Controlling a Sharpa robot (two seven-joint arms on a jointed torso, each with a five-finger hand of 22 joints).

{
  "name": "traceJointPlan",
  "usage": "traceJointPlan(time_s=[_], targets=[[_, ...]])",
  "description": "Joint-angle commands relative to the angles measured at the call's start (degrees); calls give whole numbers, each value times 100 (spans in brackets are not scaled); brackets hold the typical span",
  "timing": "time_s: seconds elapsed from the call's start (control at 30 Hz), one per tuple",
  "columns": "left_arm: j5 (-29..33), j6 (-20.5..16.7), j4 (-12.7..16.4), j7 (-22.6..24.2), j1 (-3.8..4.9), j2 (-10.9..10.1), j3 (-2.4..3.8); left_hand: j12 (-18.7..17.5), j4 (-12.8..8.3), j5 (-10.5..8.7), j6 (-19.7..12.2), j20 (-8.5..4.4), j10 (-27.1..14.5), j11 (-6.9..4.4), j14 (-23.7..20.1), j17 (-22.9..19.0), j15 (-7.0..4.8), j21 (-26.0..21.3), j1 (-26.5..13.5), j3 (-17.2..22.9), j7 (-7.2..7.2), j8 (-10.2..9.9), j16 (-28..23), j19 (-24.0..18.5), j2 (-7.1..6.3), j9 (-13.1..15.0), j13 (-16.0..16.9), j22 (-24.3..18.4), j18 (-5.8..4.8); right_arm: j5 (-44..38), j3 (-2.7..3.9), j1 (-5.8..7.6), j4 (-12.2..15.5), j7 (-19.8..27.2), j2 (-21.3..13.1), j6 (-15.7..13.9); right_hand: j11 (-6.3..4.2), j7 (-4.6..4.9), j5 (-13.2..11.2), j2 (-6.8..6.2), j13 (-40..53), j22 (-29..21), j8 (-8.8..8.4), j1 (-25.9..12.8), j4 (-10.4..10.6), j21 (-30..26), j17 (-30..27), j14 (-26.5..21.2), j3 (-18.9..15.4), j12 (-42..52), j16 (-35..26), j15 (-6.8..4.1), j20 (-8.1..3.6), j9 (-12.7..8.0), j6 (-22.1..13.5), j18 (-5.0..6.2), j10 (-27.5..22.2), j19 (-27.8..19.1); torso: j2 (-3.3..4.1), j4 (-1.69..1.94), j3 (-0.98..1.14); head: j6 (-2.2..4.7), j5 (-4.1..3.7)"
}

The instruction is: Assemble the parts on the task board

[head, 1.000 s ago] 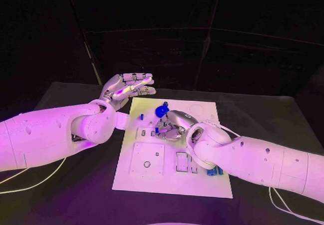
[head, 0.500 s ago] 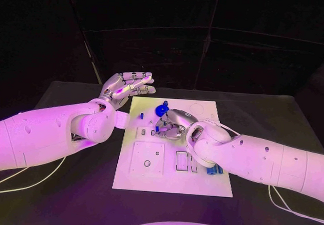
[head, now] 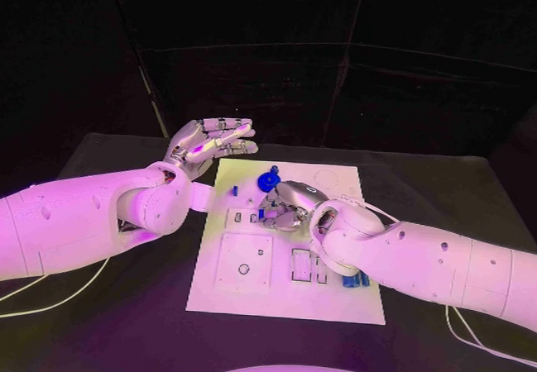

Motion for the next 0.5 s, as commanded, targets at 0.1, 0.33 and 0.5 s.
traceJointPlan(time_s=[0.1,0.33,0.5], targets=[[-11,59,9,32,9,-7,2,-20,-37,3,42,46,35,-11,32,10,19,-27,4,-11,210,-38,-33,13,46,0,3,-5,22,-99,-22,-17,11,-127,-27,301,22,45,-31,-21,-9,-7,-26,-52,-13,-21,1010,495,30,-31,0,-2,-2,1,3,-100,-37,-25,1,0,-2,-4,0],[-11,59,9,32,9,-11,2,-21,-39,3,43,46,36,-11,32,10,19,-27,3,-11,210,-39,-35,14,46,0,3,-5,22,-99,-22,-18,28,-159,-43,327,42,67,-34,-129,-22,-20,-57,-140,-14,-30,1005,493,10,-47,-4,14,12,-12,-38,-98,-50,-31,1,-2,0,14,1],[-11,60,10,31,9,-11,2,-21,-39,3,43,46,36,-11,32,10,19,-27,3,-11,210,-39,-35,14,46,0,3,-5,22,-102,-22,-20,30,-162,-46,300,51,79,-38,-159,-28,-25,-81,-160,-18,-33,1002,493,8,-54,-6,22,19,-20,-76,-97,-56,-32,2,2,0,17,-7]])
